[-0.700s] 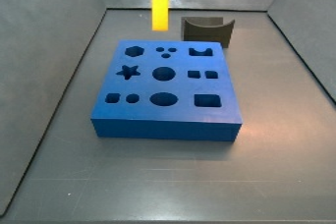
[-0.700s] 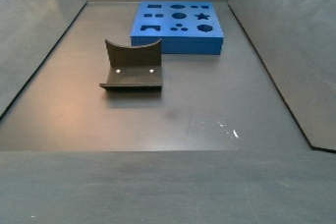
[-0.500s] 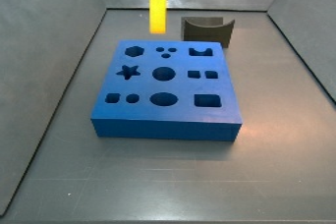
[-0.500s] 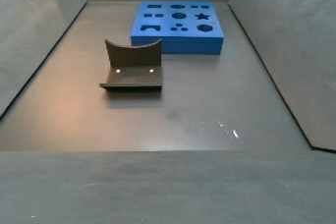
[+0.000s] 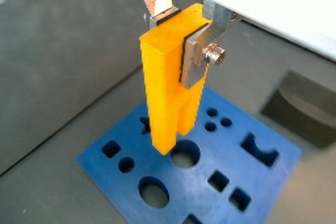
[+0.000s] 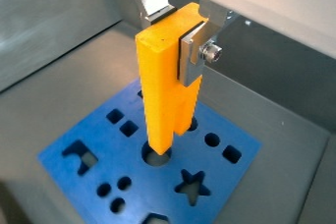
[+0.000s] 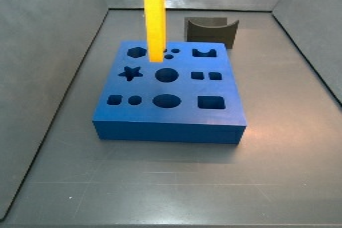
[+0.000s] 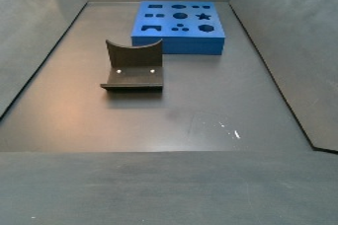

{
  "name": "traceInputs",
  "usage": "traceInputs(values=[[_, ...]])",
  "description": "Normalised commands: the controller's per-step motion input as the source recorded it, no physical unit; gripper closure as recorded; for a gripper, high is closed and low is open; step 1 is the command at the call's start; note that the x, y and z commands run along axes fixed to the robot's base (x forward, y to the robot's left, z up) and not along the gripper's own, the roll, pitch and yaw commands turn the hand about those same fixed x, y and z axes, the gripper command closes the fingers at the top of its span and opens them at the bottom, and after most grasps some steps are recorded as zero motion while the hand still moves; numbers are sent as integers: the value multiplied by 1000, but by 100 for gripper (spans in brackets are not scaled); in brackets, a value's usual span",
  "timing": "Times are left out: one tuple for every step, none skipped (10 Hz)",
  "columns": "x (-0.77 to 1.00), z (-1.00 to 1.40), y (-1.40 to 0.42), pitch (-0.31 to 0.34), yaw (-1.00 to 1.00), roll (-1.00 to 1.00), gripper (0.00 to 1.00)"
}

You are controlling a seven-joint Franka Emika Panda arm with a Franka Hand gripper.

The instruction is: Insert the double-square object.

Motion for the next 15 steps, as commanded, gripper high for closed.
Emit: traceInputs(values=[[0,-291,0,-140,-1000,-50,100],[0,-240,0,-123,-1000,-19,100],[0,-180,0,-67,-1000,0,100],[0,-171,0,-14,-1000,0,100],[0,-60,0,0,-1000,0,100],[0,-9,0,0,-1000,0,100],[0,-9,0,0,-1000,0,100],[0,-20,0,0,-1000,3,100],[11,-20,0,0,-1000,1,100],[440,-11,0,0,-669,19,100],[646,-109,0,0,-500,70,100],[757,-166,0,0,-397,97,100],[814,-200,0,0,-337,119,100],[869,-200,0,0,-277,127,100],[860,-103,0,20,-257,129,100]])
